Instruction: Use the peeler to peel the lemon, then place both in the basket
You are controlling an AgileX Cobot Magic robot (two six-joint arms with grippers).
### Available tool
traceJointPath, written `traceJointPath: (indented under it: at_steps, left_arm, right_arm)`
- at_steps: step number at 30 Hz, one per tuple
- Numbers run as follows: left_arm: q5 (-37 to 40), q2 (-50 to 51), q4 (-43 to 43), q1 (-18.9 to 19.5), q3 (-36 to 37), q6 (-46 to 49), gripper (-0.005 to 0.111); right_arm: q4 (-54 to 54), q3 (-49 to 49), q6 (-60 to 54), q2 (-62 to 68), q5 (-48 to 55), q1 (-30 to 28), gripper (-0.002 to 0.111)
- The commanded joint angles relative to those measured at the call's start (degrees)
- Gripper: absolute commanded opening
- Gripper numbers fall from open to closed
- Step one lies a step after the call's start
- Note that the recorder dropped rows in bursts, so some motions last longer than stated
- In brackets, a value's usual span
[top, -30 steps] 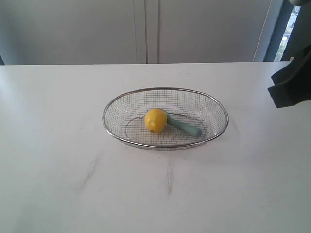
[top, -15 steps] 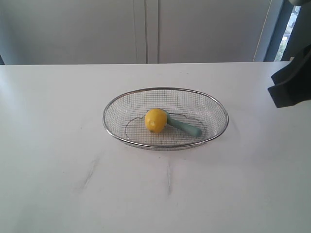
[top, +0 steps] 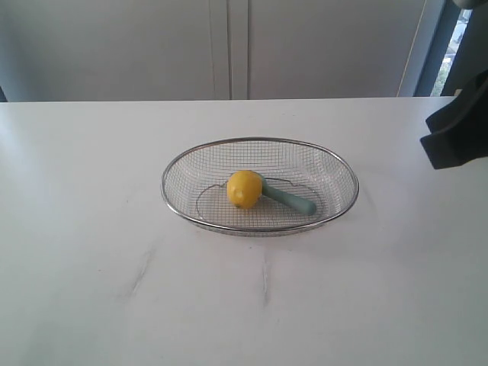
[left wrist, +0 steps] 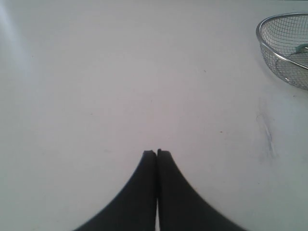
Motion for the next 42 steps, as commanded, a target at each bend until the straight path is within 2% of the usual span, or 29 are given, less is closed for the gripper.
traceJointPath:
  at_steps: [1,6,17,31,42]
  left_arm:
    - [-0.2,-0.2,-0.1,0.0,0.1,-0.3,0.000]
    - [-0.2,-0.2,-0.1,0.0,0.1,-0.3,0.000]
    - [-0.2,-0.2,-0.1,0.0,0.1,-0.2,0.000]
    - [-0.2,-0.2,-0.1,0.0,0.1,-0.2,0.000]
    - [-0.2,-0.2,-0.1,0.0,0.1,-0.2,0.000]
  right_arm:
    - [-0.2,0.3,0.2,-1.2,-0.3,-0.4,0.000]
    - [1.0,0.3,0.2,-4.8,-0.3,-3.3,0.000]
    - [1.0,0.3,0.2,-24.1,-0.3,-19.3,0.000]
    - [1.0,0.7,0.2,-34.1,-0.3,-19.3,0.000]
    - [0.5,6.8,0.2,-45.6,-0.4,-19.4,0.000]
